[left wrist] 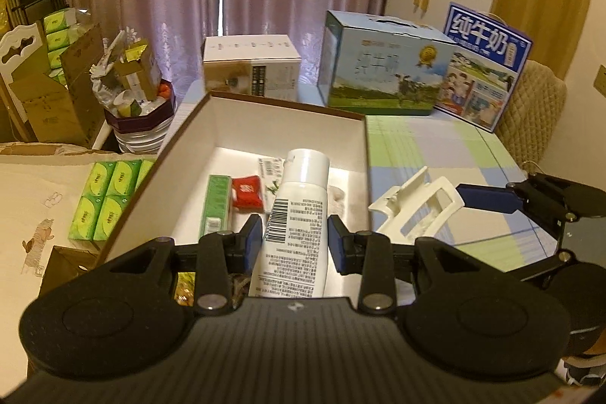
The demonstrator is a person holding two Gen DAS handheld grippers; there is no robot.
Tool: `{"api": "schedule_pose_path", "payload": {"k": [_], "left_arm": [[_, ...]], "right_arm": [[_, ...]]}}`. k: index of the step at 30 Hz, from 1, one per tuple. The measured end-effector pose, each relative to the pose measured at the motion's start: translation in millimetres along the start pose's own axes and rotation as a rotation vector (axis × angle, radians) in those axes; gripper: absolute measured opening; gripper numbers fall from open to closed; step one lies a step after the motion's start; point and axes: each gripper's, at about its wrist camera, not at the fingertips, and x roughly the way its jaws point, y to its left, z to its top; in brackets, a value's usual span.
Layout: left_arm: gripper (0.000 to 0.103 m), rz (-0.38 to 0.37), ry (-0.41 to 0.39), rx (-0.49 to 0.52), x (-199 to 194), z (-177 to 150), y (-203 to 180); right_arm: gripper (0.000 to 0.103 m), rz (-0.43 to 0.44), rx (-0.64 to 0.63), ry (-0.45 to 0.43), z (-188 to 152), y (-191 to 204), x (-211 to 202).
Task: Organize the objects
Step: 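Lift and carry the toothpaste tube and hair clip over the open box with both tools, then lower both tools into the box and open them to drop the tube and clip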
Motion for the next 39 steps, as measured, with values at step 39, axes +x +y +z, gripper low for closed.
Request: {"api": "schedule_pose_path", "payload": {"k": [39], "left_arm": [[0.019, -0.037, 0.191, -0.029, 192, 65, 62]], "right_arm": [[0.082, -0.156, 0.001, 0.205, 42, -64, 160]]}}
